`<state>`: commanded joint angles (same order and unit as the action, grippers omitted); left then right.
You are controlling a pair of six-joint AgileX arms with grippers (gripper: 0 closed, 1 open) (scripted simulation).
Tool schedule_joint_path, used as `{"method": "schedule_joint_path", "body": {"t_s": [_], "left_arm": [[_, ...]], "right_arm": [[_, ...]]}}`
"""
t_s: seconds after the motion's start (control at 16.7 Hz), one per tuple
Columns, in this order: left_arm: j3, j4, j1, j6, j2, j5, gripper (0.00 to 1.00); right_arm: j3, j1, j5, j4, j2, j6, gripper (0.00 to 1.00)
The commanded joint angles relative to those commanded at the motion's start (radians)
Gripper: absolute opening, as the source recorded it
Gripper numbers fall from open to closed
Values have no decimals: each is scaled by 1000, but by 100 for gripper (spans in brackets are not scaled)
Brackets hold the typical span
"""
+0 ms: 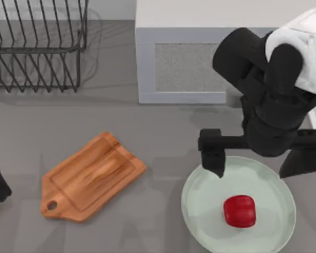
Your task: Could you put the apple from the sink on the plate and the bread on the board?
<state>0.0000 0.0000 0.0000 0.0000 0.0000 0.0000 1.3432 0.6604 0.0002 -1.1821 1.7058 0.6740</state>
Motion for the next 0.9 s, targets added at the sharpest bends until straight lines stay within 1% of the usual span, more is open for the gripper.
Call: {"method": "schedule_joint_path", "body": {"t_s": [0.18,0.36,0.54,0.9], "left_arm": [[0,0,0,0,0,0,100],[0,0,0,0,0,0,100],[0,0,0,0,0,0,100],[0,0,0,0,0,0,100]], "right_arm": [[-101,-50,0,90,-115,-51,100],[-266,-129,0,232,-323,-132,100],[-469,-229,0,410,-614,-233,100],[-942,-453,0,817,-1262,-463,100]]}}
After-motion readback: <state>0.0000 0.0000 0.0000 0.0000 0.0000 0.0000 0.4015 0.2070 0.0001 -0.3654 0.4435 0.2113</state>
